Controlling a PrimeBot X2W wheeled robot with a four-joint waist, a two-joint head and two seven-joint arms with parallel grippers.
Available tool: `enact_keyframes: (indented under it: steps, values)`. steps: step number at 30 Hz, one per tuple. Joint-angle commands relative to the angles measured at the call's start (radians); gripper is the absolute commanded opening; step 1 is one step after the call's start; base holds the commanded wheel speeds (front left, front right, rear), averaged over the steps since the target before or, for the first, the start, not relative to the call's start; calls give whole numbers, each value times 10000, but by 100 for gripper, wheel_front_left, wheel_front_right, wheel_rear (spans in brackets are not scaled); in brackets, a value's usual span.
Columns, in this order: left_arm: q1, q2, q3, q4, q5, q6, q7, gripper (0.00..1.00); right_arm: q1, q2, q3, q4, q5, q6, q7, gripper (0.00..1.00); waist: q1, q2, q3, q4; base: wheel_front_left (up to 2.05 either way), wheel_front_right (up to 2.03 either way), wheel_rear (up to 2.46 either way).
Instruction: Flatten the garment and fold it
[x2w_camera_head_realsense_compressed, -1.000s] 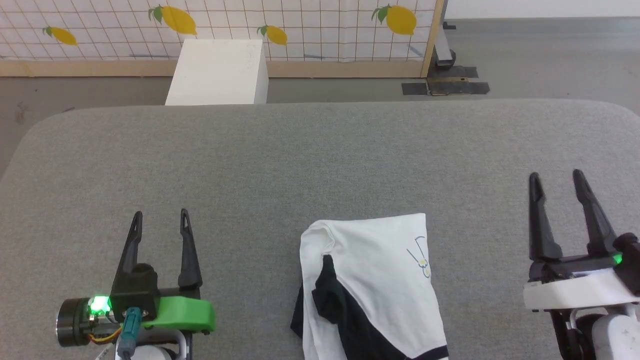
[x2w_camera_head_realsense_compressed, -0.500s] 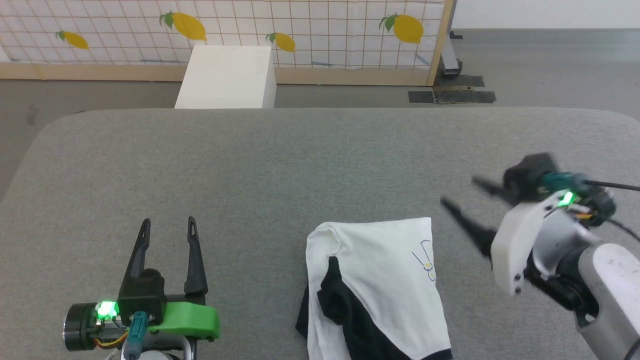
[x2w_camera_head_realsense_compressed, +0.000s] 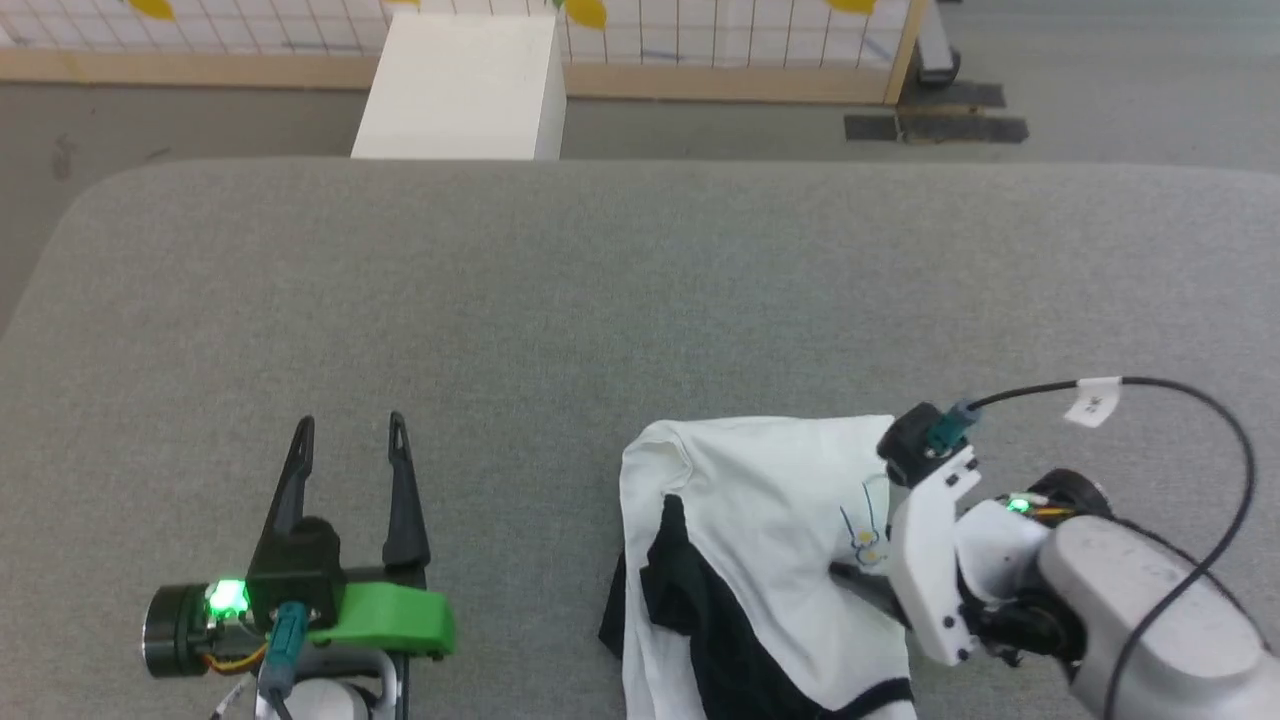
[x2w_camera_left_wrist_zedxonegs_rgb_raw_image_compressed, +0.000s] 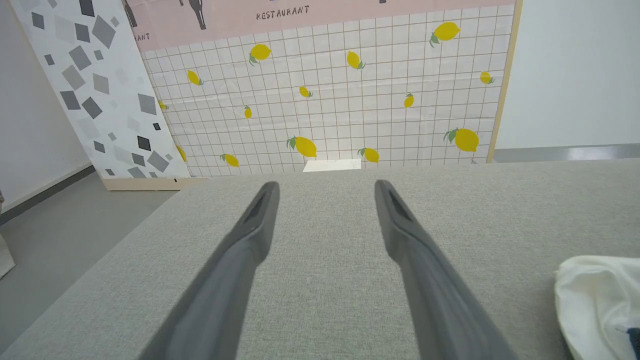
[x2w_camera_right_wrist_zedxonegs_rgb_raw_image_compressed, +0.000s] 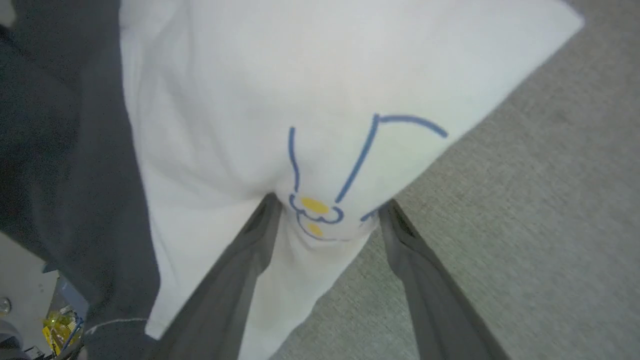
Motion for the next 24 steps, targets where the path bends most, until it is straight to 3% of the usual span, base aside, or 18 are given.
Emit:
enact_keyframes:
  steps: [1,7,8,9,16,24]
  values:
    - [-245,-40,3,12,33,-44,-36,100,-118,165,194,395,-99,-15,-229,100,0,-1,283,168,0,0,0]
    - [-314,-65,91,79,13,-18,-36,100,55,522,1463,1620,-73,-15,-909,100,0,-1,391,185,0,0,0]
    - [-282,-62,129,90,8,-7,-36,100,3,510,1602,1688,-28,-15,-1142,89,0,-1,360,135,0,0,0]
    - [-250,-57,164,101,2,2,-36,100,-63,488,1662,1725,-12,-15,-1383,0,0,-1,323,89,0,0,0]
    - [-10,-6,368,165,-21,-20,-36,100,-754,-145,2129,1026,249,-15,-2819,0,0,-1,-148,-423,0,0,0]
    - [152,26,746,-184,-34,116,-36,100,-1835,-1576,2606,-1110,-15,-15,-2878,0,0,-1,212,-1775,0,0,0]
